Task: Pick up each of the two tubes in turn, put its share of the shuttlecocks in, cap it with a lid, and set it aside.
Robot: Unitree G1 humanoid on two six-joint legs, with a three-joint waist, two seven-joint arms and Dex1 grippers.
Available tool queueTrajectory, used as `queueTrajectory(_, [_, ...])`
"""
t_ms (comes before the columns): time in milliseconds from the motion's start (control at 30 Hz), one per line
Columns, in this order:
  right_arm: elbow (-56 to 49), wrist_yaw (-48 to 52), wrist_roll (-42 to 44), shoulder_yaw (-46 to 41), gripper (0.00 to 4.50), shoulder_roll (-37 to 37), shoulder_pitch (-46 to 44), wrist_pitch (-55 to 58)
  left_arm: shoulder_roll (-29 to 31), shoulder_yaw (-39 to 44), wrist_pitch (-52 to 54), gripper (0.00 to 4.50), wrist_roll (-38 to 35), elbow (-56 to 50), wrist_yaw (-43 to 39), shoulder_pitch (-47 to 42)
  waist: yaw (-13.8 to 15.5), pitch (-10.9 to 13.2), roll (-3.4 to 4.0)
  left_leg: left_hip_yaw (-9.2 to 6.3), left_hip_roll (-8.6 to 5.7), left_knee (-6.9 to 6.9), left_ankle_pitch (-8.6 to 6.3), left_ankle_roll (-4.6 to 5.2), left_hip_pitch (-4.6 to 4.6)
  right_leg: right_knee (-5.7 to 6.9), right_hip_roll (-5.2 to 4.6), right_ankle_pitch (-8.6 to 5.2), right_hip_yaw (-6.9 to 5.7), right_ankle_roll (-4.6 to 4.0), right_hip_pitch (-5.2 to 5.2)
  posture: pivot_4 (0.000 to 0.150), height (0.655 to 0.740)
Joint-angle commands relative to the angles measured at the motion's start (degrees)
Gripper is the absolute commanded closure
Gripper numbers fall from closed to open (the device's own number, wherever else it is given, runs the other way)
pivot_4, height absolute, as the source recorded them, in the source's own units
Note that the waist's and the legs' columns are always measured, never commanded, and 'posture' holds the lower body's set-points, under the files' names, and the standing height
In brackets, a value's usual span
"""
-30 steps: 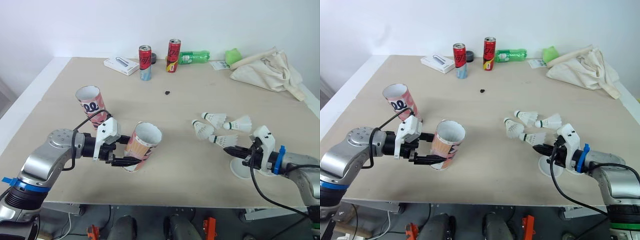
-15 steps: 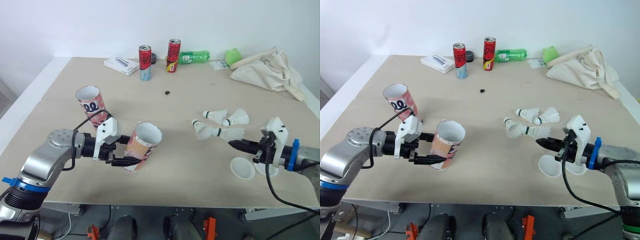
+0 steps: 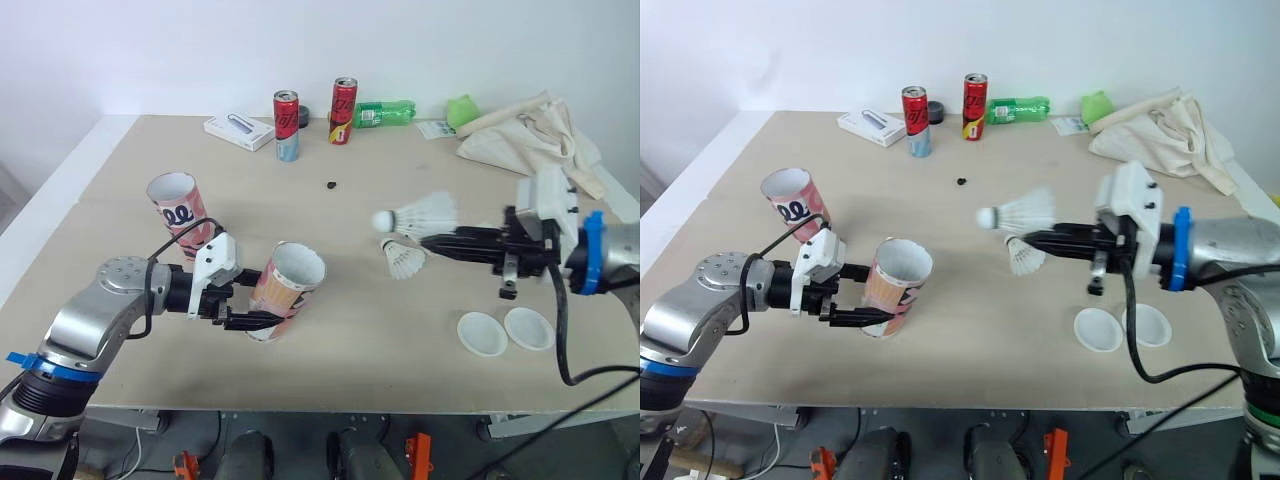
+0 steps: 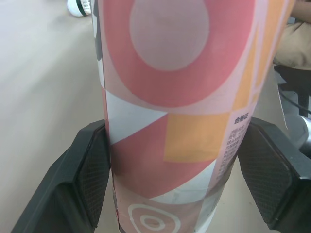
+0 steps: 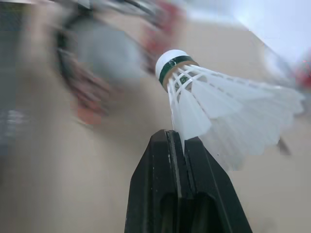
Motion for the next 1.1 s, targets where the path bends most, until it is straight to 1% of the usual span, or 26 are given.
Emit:
queueTrajectory(33, [-1.3,2.3,0.0,4.7,4.48,1.1,-6.5,-0.8,-0.3,0.1,-1.0,0.98,0.5,0.6,-0.2,-1.5,0.1,0.0,-0.01,-0.02,0.00,0.00,0.00,0.00,-0.02,-0.01,0.00,-0.01,-0.02,-0.01,0.00,0.150,0.7400])
queueTrajectory(200, [0.6,8.1,-4.8,12.6,4.48,2.1,-12.0,-5.0,-0.7,-0.1,-1.5,0.98,0.7,1.1,-0.3,-2.1,0.1,0.0,-0.02,-0.04,-0.06,0.01,0.00,0.00,-0.12,-0.05,-0.12,-0.04,-0.08,0.00,-0.03,0.150,0.7400])
queueTrajectory(333, [6.5,11.3,-13.0,19.8,4.48,4.5,-16.2,-11.0,-1.0,0.0,-1.5,0.98,0.8,1.4,-0.2,-2.3,0.1,0.0,-0.02,0.03,-0.08,0.03,-0.01,0.01,-0.12,-0.04,-0.16,-0.03,-0.08,0.01,-0.05,0.150,0.7400])
queueTrajectory(400, [9.2,12.2,-15.8,21.8,4.48,5.9,-18.0,-13.1,-1.0,0.1,-1.4,0.98,0.9,1.3,-0.2,-2.2,0.1,0.0,-0.02,0.04,-0.07,0.04,-0.01,0.00,-0.10,-0.02,-0.13,-0.02,-0.09,0.00,-0.07,0.150,0.7400])
queueTrajectory(733, [19.4,18.2,-23.7,25.7,4.48,9.1,-25.4,-21.1,-1.3,0.4,-0.9,0.98,0.7,0.1,0.4,-1.5,0.1,0.0,-0.01,0.04,-0.04,0.05,-0.01,0.01,-0.10,0.02,-0.10,0.03,-0.11,-0.12,-0.08,0.150,0.7400])
queueTrajectory(800, [19.9,19.2,-24.2,25.8,4.48,9.6,-26.0,-22.1,-1.3,0.4,-0.9,0.98,0.7,0.0,0.4,-1.4,0.1,0.0,-0.01,0.02,-0.04,0.06,-0.01,0.00,-0.11,0.02,-0.12,0.04,-0.12,-0.15,-0.08,0.150,0.7400])
queueTrajectory(867, [19.3,20.3,-24.1,26.2,4.48,10.1,-26.1,-22.1,-1.3,0.4,-0.8,0.98,0.6,-0.2,0.4,-1.2,0.1,0.0,-0.01,0.03,-0.05,0.05,-0.01,0.00,-0.11,0.02,-0.12,0.16,-0.12,-0.36,-0.08,0.150,0.7400])
queueTrajectory(1100, [18.5,21.5,-24.9,27.5,4.48,13.9,-27.8,-21.8,-1.5,0.3,-1.1,0.98,0.7,-0.1,0.4,-1.1,0.1,0.0,-0.01,0.02,-0.04,0.05,-0.01,0.00,-0.10,0.04,-0.11,0.17,-0.13,-0.38,-0.09,0.150,0.7400])
